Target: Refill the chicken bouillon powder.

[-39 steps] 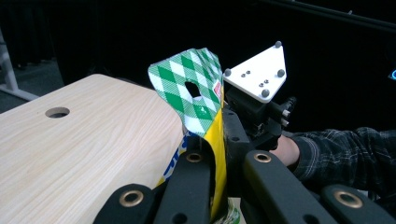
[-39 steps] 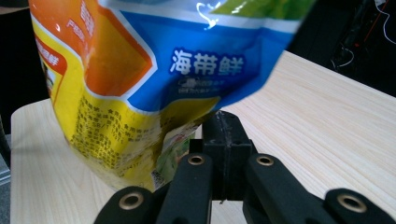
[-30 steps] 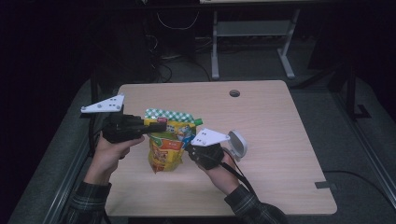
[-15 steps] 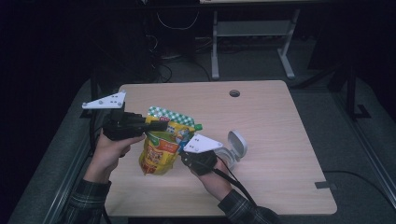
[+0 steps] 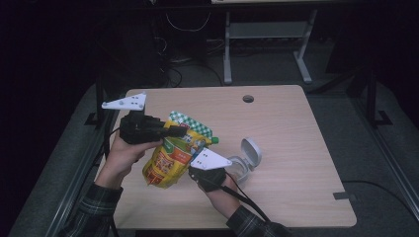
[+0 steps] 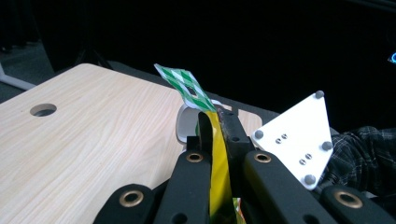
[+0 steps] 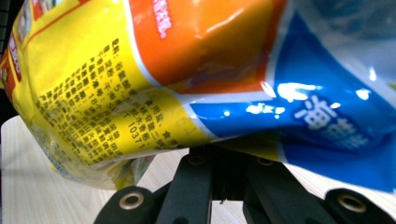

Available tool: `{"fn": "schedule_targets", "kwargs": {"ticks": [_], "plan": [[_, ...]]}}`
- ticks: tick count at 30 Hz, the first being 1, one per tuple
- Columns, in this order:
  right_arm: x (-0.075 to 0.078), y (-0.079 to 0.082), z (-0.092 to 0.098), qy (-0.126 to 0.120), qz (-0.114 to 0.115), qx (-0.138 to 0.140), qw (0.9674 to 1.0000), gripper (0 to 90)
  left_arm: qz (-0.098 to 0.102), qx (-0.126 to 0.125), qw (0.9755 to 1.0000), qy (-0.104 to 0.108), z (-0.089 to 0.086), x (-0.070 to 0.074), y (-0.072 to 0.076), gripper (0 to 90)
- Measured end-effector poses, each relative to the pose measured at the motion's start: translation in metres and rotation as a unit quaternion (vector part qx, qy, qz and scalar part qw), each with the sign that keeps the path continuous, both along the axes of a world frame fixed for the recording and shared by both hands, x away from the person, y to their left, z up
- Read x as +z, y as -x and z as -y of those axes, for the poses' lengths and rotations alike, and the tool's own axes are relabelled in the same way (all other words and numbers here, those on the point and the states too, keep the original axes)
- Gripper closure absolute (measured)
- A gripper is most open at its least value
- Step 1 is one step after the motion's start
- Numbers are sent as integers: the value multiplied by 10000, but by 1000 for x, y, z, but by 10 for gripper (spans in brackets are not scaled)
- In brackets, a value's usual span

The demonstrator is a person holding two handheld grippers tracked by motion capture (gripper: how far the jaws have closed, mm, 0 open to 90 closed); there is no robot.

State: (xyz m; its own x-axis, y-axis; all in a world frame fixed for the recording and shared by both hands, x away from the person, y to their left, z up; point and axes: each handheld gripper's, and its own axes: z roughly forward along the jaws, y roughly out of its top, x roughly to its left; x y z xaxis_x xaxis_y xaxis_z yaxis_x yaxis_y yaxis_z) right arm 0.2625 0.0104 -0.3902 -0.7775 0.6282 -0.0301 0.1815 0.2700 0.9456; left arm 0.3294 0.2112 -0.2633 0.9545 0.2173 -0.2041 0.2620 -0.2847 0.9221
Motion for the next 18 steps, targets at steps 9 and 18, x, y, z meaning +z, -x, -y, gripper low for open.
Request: {"fn": "schedule_targets", "kwargs": {"ticks": [9, 18], "plan": [[-7, 4, -3, -56, 69, -148, 9999, 898, -8, -120, 9997, -226, 18, 2, -5, 900], [-14, 12, -9, 33, 220, -348, 9991, 898, 17, -233, 9982, -559, 39, 3, -12, 900]]}}
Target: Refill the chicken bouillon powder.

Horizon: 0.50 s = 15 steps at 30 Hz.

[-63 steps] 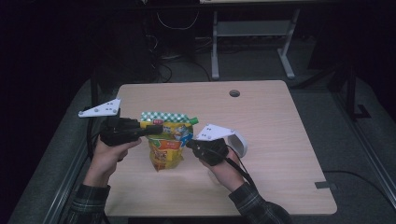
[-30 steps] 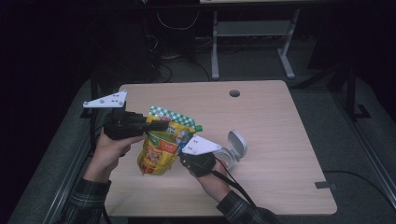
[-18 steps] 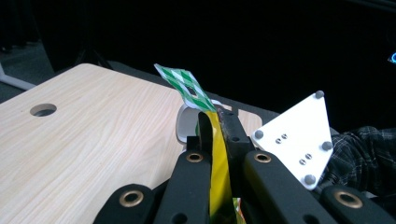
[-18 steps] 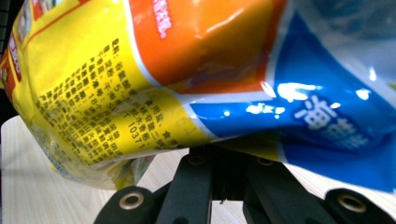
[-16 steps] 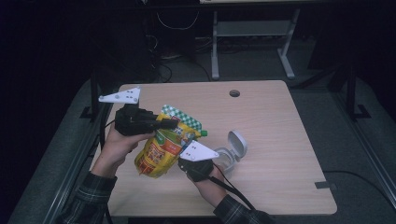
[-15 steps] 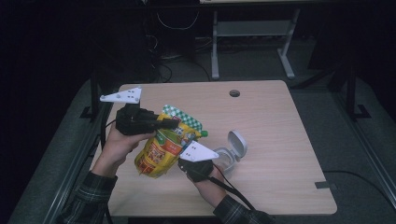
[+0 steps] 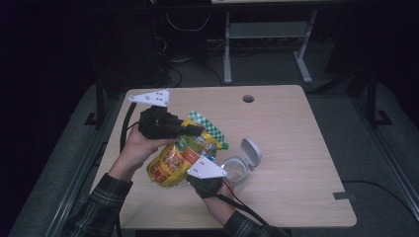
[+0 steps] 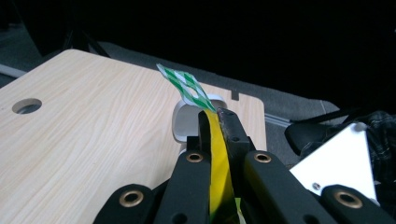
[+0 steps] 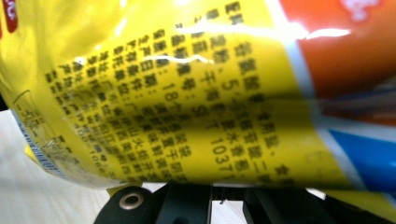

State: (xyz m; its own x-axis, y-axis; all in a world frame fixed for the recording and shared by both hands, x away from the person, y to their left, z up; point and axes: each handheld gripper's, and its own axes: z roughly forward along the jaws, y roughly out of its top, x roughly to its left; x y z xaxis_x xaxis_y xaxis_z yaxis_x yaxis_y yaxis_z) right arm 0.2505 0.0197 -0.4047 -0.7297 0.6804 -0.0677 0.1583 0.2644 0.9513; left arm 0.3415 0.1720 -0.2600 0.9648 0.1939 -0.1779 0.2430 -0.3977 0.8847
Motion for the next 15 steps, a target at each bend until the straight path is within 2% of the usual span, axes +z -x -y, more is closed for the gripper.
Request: {"fn": "schedule_targets", "kwargs": {"ticks": [3, 15], "plan": [[-2, 1, -1, 20, 91, -34, 10000, 898, -19, 4, 9999, -123, 3, -1, -4, 900], [-2, 0, 2, -117, 12, -132, 9998, 898, -157, -164, 9993, -309, 18, 0, -13, 900]]}}
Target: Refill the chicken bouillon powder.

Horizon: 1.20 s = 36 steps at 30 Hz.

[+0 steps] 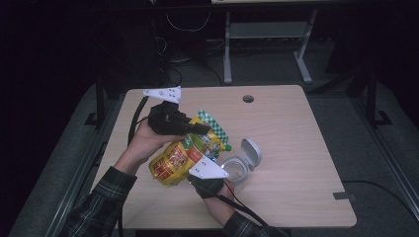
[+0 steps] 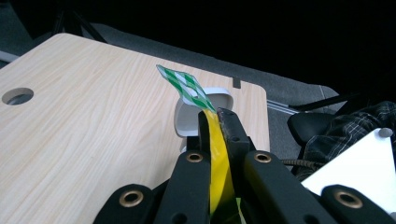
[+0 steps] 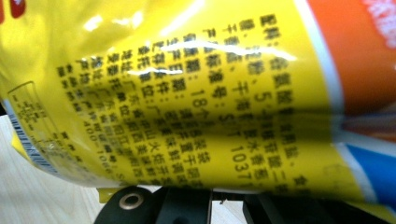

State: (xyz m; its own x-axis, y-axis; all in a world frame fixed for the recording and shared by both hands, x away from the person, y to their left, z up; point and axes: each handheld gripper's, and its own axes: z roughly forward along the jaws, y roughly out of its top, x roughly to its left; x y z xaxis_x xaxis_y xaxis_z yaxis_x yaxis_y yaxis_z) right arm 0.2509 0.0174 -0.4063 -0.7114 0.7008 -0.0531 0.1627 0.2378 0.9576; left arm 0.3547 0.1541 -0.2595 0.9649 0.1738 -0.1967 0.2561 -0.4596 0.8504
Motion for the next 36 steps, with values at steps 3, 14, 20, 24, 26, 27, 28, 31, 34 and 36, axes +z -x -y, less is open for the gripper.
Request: {"fn": "schedule_targets", "kwargs": {"ticks": [3, 14, 20, 24, 26, 27, 28, 31, 34, 36], "plan": [[0, -1, 1, -54, -37, -10, 10000, 898, 2, -28, 9999, -112, 5, 0, -2, 900], [-6, 4, 2, -136, 5, 137, 9998, 898, 101, -77, 9985, -534, 24, -1, 2, 900], [-7, 6, 4, -186, 87, 103, 9997, 899, 72, -63, 9987, -494, 29, -2, 2, 900], [-6, 7, 4, -247, 98, 165, 9995, 899, 16, -43, 9986, -531, 33, -3, 3, 900], [-6, 8, 5, -275, 89, 185, 9994, 899, -7, -43, 9984, -556, 34, -3, 2, 900], [-6, 8, 5, -288, 103, 184, 9994, 899, -3, -41, 9983, -574, 35, -3, 2, 900], [-7, 8, 5, -297, 105, 185, 9993, 899, 3, -48, 9983, -584, 36, -3, 2, 900], [-7, 8, 6, -351, 108, 215, 9991, 899, -18, -53, 9980, -636, 39, -4, 2, 900], [-7, 9, 7, -393, 124, 252, 9988, 899, -26, -56, 9978, -657, 41, -4, 2, 900], [-7, 9, 8, -428, 116, 263, 9987, 899, -37, -78, 9977, -672, 42, -4, 2, 900]]}}
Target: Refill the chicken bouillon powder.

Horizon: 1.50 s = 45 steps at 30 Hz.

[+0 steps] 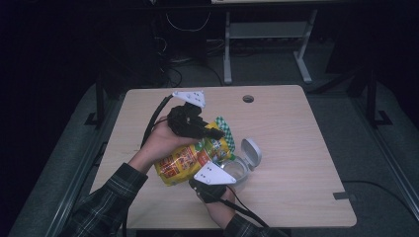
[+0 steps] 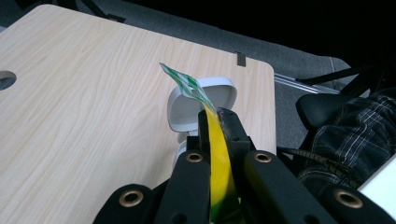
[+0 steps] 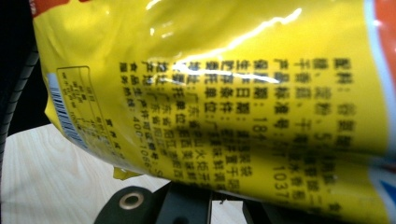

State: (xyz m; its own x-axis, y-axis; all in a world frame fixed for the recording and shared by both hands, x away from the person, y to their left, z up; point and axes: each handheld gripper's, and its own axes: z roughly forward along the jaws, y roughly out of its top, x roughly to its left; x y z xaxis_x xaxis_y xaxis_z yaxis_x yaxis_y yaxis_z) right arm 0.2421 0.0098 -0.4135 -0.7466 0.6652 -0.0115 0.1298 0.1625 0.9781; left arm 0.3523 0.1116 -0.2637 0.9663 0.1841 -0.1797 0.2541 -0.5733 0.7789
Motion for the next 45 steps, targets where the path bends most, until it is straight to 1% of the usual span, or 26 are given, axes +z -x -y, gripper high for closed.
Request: {"fn": "schedule_targets", "kwargs": {"ticks": [6, 12, 18, 21, 24, 26, 27, 30, 32, 38, 42, 45], "plan": [[-1, 1, 0, -47, -16, 29, 10000, 900, -31, -26, 9999, -144, 5, -2, 0, 900], [-1, 2, 0, -63, -10, 43, 10000, 899, -50, -39, 9997, -215, 7, -2, 0, 900], [0, 1, 1, -92, 13, 43, 9999, 899, -67, -72, 9994, -341, 13, -1, -1, 900], [0, 1, 2, -119, -12, 41, 9999, 899, -84, -84, 9992, -379, 15, -1, -2, 900], [0, 1, 3, -154, 9, 27, 9999, 899, -78, -83, 9990, -434, 18, -1, -3, 900], [0, 1, 4, -165, -21, 29, 9999, 899, -59, -108, 9989, -453, 19, -1, -3, 900], [0, 1, 5, -163, -26, 29, 9999, 899, -89, -79, 9989, -443, 20, -1, -3, 900], [-1, 0, 5, -168, -43, 46, 9998, 899, -84, -110, 9987, -496, 20, -3, -5, 900], [-2, 0, 5, -203, -65, 71, 9997, 899, -102, -96, 9984, -550, 21, -4, -5, 900], [-4, -1, 5, -221, -95, 84, 9997, 899, -116, -67, 9981, -606, 24, -7, -7, 900], [-6, -1, 6, -213, -128, 118, 9996, 899, -137, -68, 9975, -686, 26, -10, -8, 900], [-7, -1, 6, -191, -129, 136, 9996, 899, -143, -57, 9975, -683, 26, -12, -9, 900]]}}
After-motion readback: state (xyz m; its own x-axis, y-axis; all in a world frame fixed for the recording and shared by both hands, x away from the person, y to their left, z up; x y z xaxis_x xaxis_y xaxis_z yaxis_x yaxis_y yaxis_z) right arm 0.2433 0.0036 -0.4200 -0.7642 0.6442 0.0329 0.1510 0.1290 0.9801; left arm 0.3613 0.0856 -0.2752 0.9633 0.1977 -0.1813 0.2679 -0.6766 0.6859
